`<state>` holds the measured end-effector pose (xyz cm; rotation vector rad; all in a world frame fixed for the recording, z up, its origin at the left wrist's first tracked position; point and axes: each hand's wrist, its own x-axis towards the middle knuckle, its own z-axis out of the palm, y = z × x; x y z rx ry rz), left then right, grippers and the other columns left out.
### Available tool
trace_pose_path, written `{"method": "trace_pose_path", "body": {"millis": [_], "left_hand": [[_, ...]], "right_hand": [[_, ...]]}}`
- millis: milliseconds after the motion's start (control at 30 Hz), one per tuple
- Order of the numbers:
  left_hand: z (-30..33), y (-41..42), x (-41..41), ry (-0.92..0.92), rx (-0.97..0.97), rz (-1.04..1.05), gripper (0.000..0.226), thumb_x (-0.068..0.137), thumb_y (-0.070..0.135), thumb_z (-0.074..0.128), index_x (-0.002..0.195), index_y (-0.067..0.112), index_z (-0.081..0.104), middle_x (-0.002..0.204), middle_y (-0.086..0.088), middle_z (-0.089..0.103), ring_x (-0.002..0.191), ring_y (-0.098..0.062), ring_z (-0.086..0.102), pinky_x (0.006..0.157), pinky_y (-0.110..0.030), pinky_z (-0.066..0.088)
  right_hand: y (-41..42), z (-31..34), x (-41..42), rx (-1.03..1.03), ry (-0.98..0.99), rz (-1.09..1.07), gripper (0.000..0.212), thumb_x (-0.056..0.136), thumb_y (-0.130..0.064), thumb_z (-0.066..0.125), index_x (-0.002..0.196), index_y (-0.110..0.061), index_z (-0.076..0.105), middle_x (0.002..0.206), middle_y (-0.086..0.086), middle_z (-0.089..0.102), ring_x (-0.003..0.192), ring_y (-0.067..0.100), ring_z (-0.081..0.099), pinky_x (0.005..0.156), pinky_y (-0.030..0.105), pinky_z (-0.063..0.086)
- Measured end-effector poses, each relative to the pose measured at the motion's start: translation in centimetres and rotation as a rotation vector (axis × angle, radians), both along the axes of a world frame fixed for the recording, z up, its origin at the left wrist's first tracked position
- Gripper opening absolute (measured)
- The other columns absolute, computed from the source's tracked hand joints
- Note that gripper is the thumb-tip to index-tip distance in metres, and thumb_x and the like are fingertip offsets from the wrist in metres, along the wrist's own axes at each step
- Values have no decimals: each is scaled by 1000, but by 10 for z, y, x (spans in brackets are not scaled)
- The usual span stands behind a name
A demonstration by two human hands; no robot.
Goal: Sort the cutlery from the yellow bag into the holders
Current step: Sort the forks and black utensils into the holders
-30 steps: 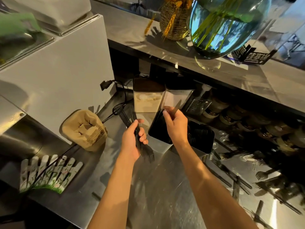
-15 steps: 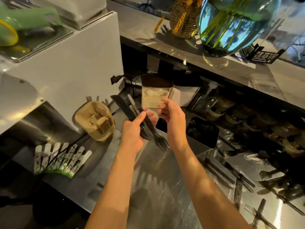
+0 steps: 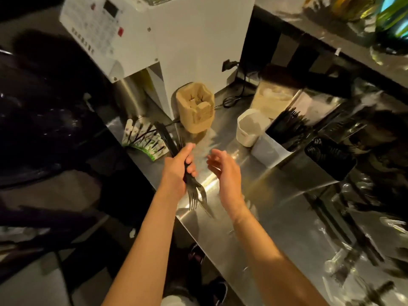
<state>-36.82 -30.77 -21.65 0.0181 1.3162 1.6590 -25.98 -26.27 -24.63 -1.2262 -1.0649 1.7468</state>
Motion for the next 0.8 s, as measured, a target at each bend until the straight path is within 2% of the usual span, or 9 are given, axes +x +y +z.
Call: {"method": "trace_pose_path", "body": {"millis": [133, 267, 333, 400, 533, 600, 667, 733, 800], "left_hand": [[-20, -44, -1, -8, -38, 72, 19, 102, 21, 55, 92, 8, 65, 57, 1, 47, 45, -13, 45, 46, -25, 42], [-49, -75, -3, -6, -96, 133, 22, 102, 22, 54, 93, 8, 69, 62, -3, 52, 51, -15, 51, 51, -28, 49], [-63, -86, -2, 26, -127, 121, 22, 103, 22, 52, 94, 9, 68, 64, -3, 49, 50, -15, 47, 49, -28, 45], [-72, -94, 0, 33, -132, 121, 21, 103, 21, 53, 97, 8, 68, 65, -3, 48, 50, -14, 45, 50, -29, 42], [-82, -99, 8, 14, -112, 122, 21, 103, 21, 52, 97, 8, 68, 65, -2, 48, 52, -13, 44, 53, -29, 41], [-82, -98, 13, -5, -110, 111, 21, 102, 22, 54, 97, 9, 69, 65, -2, 48, 52, -13, 43, 54, -29, 40], [-80, -96, 18, -24, -99, 105, 21, 101, 24, 55, 99, 9, 69, 64, -1, 48, 53, -13, 44, 54, -29, 41], [-76, -93, 22, -25, -86, 103, 20, 101, 24, 57, 99, 8, 69, 61, 0, 45, 51, -12, 43, 52, -28, 41], [-72, -89, 27, -6, -92, 106, 18, 99, 23, 60, 100, 6, 68, 57, 2, 41, 48, -12, 41, 50, -29, 40]], "right_hand": [[-34, -50, 5, 98, -328, 147, 10, 95, -16, 66, 101, -14, 74, 91, -4, 72, 88, 8, 66, 85, 27, 50], [-51, -93, 14, 230, -644, 294, 31, 87, -18, 76, 115, -7, 73, 107, 5, 71, 100, 17, 66, 77, 15, 39], [-54, -109, 17, 259, -746, 365, 31, 83, -18, 80, 112, -7, 75, 105, 9, 73, 97, 21, 70, 76, 17, 42], [-57, -122, 20, 333, -858, 439, 22, 82, -22, 79, 103, -14, 78, 101, 10, 72, 96, 25, 69, 78, 25, 48], [-56, -126, 27, 523, -1023, 570, 15, 90, -28, 70, 96, -18, 78, 101, 9, 66, 96, 25, 60, 77, 28, 41], [-53, -125, 28, 544, -1054, 621, 18, 92, -27, 66, 91, -14, 78, 97, 12, 66, 96, 27, 59, 77, 31, 42], [-52, -120, 29, 510, -1039, 640, 18, 92, -24, 65, 84, -11, 76, 88, 12, 68, 87, 28, 61, 71, 31, 40], [-52, -112, 33, 362, -852, 586, 15, 93, -19, 68, 78, -14, 69, 70, 3, 65, 67, 19, 60, 63, 26, 39], [-51, -94, 39, 158, -532, 443, 15, 93, -11, 69, 78, -11, 65, 61, -2, 61, 52, 10, 57, 55, 23, 43]]}}
